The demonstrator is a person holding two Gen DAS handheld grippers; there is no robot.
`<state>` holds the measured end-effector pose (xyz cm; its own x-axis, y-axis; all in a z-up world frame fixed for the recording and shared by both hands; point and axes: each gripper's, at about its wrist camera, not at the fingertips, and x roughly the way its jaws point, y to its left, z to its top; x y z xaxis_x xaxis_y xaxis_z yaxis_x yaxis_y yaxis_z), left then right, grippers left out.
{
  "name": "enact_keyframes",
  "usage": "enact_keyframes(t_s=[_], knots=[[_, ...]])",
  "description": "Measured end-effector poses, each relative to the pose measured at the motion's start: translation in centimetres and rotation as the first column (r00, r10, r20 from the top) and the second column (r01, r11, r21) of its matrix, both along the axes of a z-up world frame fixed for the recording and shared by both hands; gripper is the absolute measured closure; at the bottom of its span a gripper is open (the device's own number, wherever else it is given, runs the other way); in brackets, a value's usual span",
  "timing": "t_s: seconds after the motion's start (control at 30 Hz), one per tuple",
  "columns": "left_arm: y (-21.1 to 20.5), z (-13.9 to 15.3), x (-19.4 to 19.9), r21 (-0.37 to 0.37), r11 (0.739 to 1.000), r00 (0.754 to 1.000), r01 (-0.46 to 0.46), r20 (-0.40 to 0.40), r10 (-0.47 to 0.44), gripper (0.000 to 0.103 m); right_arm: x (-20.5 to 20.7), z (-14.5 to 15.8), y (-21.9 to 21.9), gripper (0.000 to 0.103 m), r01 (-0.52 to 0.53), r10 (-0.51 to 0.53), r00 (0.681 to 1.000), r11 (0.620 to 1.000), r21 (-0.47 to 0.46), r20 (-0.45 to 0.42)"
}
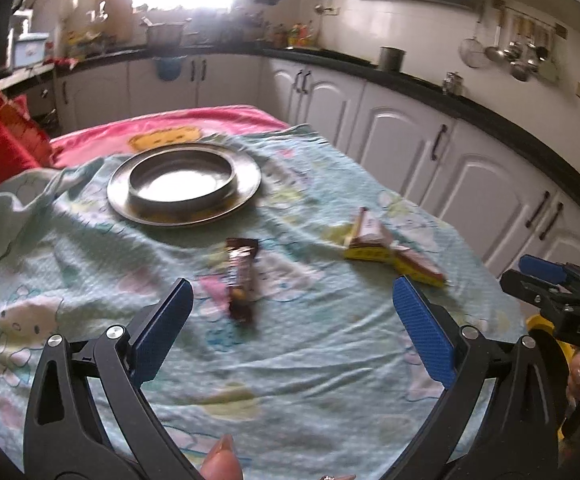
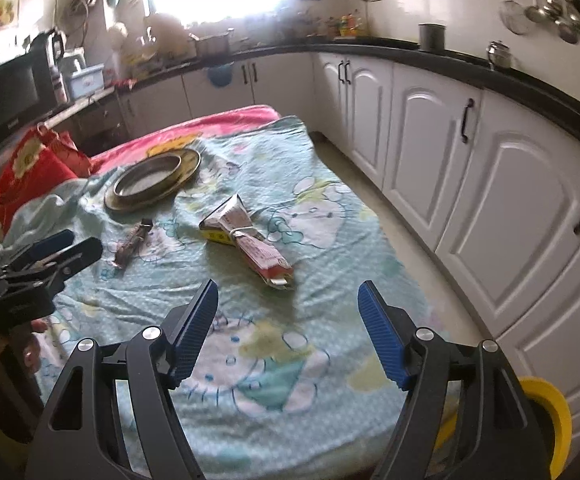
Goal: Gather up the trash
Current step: 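Move both tools back over the chocolate bar and white-red wrapper, then grasp the chocolate bar with the left tool while the right tool grasps the white-red wrapper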
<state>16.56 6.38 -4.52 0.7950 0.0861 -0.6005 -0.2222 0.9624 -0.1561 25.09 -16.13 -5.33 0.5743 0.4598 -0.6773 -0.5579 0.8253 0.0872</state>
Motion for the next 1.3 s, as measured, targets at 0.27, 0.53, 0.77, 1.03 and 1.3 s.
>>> enact_keyframes(t_s=[0.27,0.53,0.77,1.03,1.3], knots=[[2.6,-1.7,0.9,-0.045,0.998,0.999,-0.04,-0.038,0.038,0.011,3.2,-3.1,4.1,0.033,-0.049,0.046,0.998,0.994,-0.097,-0.041],[4.4,-3.5,2.3,-0.101,0.992,0.994,-0.074,-0.09,0.065,0.022,6.1,-5.1,7.3,0.033,-0.076,0.065,0.994,0.989,-0.126,-0.09],[4.5,-4.1,3.2,-0.121,0.99,0.992,-0.072,-0.108,0.059,0.037,7.6,-6.6,9.5,0.043,-0.082,0.063,0.991,0.982,-0.169,-0.114],[4.4,-4.7,3.7,-0.14,0.988,0.99,-0.058,-0.133,0.04,0.05,7.1,-6.7,9.2,0.065,-0.067,0.053,0.994,0.986,-0.151,-0.091],[4.4,-5.2,3.8,-0.151,0.987,0.988,-0.049,-0.154,0.025,0.088,5.4,-6.4,7.8,0.07,-0.053,0.04,0.994,0.992,-0.118,-0.102]])
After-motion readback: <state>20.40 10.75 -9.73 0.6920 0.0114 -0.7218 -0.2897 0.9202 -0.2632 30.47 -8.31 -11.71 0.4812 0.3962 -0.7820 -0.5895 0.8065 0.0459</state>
